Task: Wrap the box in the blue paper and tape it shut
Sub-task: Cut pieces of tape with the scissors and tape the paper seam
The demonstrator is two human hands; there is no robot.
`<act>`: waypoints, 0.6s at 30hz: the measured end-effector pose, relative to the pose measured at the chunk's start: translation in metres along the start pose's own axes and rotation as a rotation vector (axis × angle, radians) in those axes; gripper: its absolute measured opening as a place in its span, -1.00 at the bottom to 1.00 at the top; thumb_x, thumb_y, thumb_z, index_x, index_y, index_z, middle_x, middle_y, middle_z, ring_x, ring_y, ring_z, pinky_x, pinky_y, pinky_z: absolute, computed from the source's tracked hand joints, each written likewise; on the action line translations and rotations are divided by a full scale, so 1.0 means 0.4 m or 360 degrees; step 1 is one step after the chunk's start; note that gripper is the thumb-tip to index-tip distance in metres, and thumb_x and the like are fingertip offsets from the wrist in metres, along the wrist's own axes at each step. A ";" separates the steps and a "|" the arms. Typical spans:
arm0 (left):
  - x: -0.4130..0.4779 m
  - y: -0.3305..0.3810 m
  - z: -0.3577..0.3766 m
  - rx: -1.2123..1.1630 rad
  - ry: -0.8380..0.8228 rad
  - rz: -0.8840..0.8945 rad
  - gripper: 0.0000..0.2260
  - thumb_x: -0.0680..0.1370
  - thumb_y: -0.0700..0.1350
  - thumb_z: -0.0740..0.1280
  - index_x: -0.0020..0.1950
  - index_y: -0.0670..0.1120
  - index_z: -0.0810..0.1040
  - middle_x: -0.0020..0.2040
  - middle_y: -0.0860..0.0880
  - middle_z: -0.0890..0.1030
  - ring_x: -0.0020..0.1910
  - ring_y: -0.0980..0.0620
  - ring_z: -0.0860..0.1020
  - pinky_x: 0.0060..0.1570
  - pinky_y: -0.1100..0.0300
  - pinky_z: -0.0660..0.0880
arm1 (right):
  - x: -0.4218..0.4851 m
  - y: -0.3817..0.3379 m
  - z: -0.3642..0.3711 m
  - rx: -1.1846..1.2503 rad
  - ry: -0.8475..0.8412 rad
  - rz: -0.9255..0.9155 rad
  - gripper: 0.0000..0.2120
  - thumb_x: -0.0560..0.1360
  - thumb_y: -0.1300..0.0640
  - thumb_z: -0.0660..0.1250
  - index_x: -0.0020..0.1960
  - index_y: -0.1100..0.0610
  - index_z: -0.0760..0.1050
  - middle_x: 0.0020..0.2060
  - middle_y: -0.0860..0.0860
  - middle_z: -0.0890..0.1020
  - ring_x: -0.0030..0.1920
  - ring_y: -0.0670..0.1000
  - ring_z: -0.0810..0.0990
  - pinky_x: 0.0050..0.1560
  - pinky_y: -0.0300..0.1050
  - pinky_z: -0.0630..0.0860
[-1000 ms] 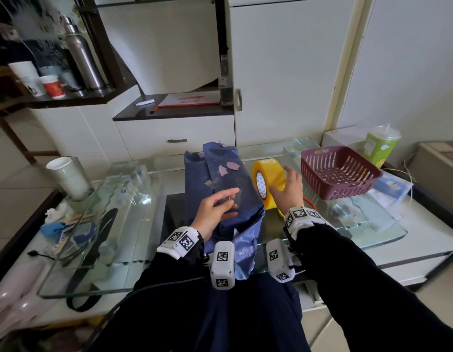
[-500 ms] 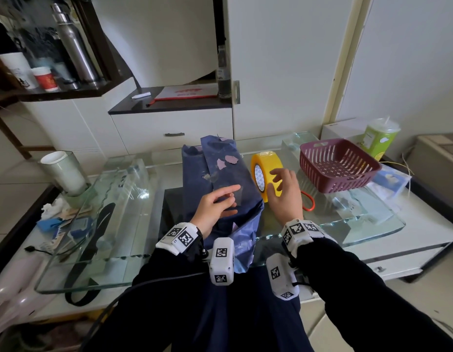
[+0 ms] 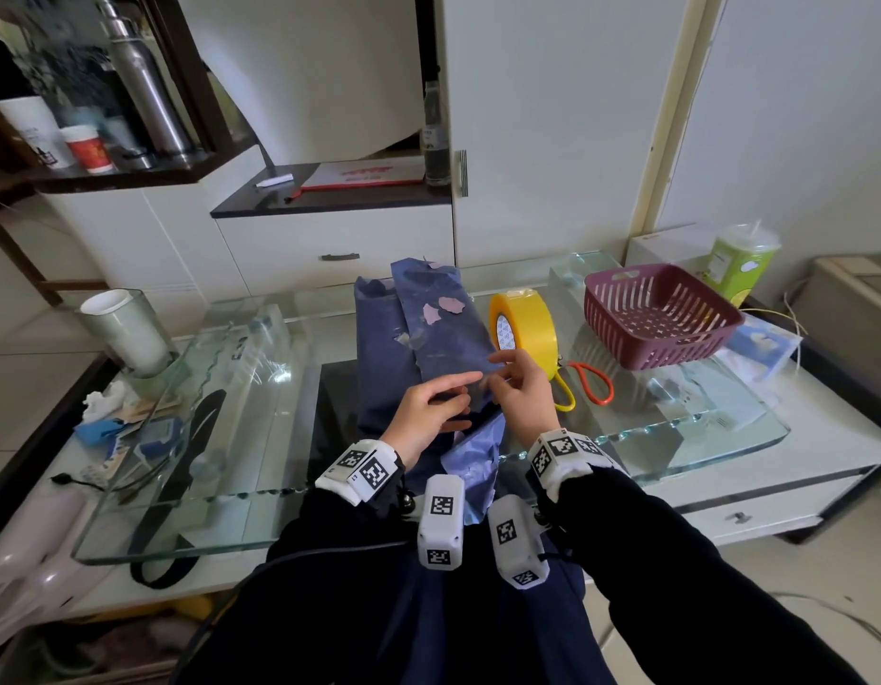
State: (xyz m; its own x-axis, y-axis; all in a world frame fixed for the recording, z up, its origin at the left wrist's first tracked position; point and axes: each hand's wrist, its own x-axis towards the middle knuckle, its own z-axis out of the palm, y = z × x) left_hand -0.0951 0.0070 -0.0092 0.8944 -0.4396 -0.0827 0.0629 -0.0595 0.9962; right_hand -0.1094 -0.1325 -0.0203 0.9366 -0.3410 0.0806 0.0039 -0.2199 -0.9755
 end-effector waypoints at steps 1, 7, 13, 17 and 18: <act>-0.001 0.000 0.000 -0.0003 0.0006 0.0001 -0.68 0.57 -0.33 0.23 0.25 -0.04 0.52 -0.14 0.02 0.51 -0.16 0.18 0.56 -0.19 0.37 0.55 | 0.001 -0.004 0.001 0.0012 -0.0008 0.0002 -0.81 0.49 0.37 0.23 0.05 0.17 0.45 -0.25 0.11 0.55 -0.28 0.02 0.50 -0.22 -0.24 0.45; -0.003 0.001 -0.009 0.0005 0.0030 0.0004 -0.69 0.57 -0.33 0.23 0.29 -0.12 0.51 -0.13 0.00 0.51 -0.11 0.11 0.55 -0.19 0.36 0.57 | 0.007 -0.016 0.004 0.0084 -0.0133 -0.0016 -0.78 0.47 0.34 0.31 0.06 0.14 0.43 -0.27 0.17 0.53 -0.23 0.12 0.55 -0.11 0.00 0.52; -0.015 -0.017 -0.011 -0.0005 0.0028 -0.0028 -0.71 0.57 -0.32 0.23 0.24 -0.09 0.52 -0.08 0.00 0.57 -0.08 0.13 0.58 -0.14 0.35 0.57 | -0.006 -0.019 0.003 0.0120 -0.0287 0.0030 -0.66 0.46 0.41 0.30 0.20 0.23 0.38 -0.34 0.08 0.51 -0.34 -0.04 0.53 -0.36 -0.44 0.45; -0.023 -0.026 -0.015 -0.0021 0.0010 -0.0073 -0.70 0.57 -0.30 0.24 0.29 -0.13 0.50 -0.07 0.01 0.59 -0.06 0.13 0.59 -0.03 0.29 0.57 | -0.015 -0.008 0.004 0.0125 -0.0357 0.0069 -0.62 0.44 0.46 0.29 0.21 0.22 0.36 -0.35 0.08 0.53 -0.46 -0.22 0.54 -0.42 -0.44 0.43; -0.026 -0.025 -0.015 -0.0024 -0.0006 -0.0080 -0.69 0.57 -0.30 0.24 0.29 -0.12 0.50 -0.06 0.01 0.59 -0.05 0.13 0.59 -0.01 0.28 0.56 | -0.016 -0.003 0.006 0.0104 -0.0354 0.0067 -0.62 0.44 0.47 0.28 0.21 0.24 0.36 -0.36 0.08 0.52 -0.48 -0.25 0.54 -0.42 -0.44 0.43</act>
State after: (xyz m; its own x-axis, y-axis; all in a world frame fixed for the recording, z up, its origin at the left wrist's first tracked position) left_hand -0.1024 0.0174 -0.0184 0.8882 -0.4399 -0.1325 0.1142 -0.0680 0.9911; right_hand -0.1145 -0.1280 -0.0202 0.9905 -0.1372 -0.0003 -0.0207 -0.1476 -0.9888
